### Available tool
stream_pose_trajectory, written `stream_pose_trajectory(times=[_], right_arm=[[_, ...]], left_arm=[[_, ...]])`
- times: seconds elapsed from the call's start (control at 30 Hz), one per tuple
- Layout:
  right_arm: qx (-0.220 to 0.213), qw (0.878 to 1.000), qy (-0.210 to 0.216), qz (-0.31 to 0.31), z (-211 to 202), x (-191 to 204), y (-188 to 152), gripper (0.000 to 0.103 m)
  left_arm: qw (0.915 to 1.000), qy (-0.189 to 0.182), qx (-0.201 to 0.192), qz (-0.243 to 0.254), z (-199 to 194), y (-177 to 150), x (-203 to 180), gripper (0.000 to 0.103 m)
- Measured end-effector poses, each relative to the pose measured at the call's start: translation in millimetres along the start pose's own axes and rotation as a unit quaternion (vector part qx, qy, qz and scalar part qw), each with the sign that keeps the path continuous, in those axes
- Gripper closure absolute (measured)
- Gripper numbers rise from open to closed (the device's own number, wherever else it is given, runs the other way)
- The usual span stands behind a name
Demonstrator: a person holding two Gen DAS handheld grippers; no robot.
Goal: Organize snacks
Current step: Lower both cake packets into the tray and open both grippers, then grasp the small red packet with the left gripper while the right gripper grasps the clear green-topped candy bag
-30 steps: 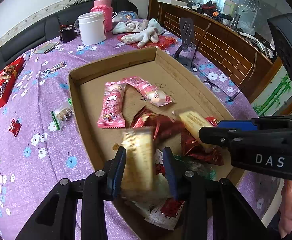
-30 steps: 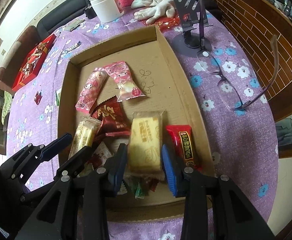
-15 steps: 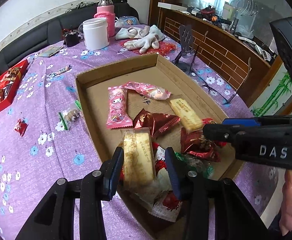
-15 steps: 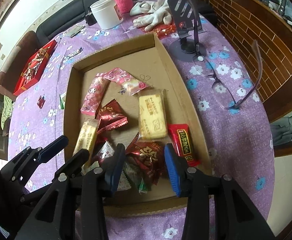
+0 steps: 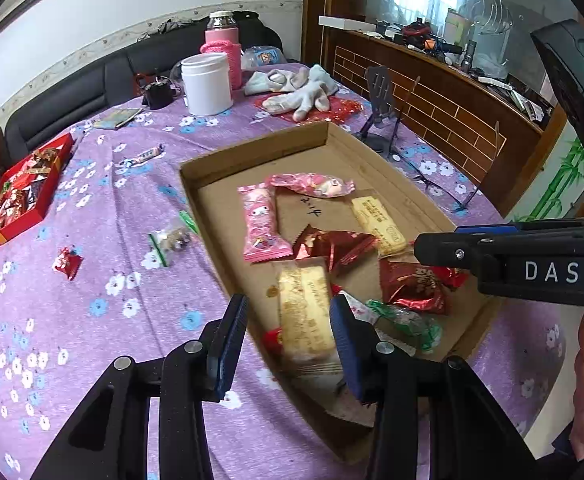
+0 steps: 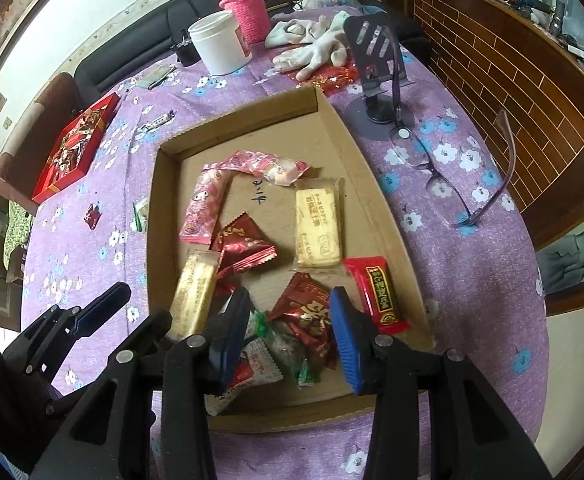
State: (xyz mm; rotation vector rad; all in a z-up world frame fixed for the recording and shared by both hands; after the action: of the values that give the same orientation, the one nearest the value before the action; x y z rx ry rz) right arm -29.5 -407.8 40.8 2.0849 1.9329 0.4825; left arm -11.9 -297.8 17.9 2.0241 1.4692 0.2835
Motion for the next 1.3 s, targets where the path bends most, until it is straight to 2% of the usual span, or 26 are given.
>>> stream_pose_trajectory(times=[0.8,1.13,1.3], right_arm=[[0.015,0.999,0.007,-0.037,15.7,64.8,11.8,0.063],[0.030,0.998,0.025,-0.052,34.0,112.3,15.5,0.063],[0.042,0.997,0.038,-0.046,44.8,131.1,15.8,0.063]], left_arm=[[0.9986,0.017,-0.009,-0.048,-12.4,-1.4,76.3,0.059],[0.9931,0.036,0.008,-0.111,-11.6,-13.3,159.8,0.058],[0.9871,0.048,0.016,-0.152,-6.1,-3.6,213.5,0.058]])
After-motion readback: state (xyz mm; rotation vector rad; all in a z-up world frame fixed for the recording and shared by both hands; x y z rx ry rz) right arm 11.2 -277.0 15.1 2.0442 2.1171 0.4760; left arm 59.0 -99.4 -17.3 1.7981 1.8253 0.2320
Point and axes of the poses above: each gripper's, at about its wrist camera, not at the fingertips, and z roughly the way its jaws point, x to its left, y to its top, the point moved 10 cm from there along z, roughly the way its jaws point, and after that the axes turned 12 degrees about -z, right-handed, at the moved point
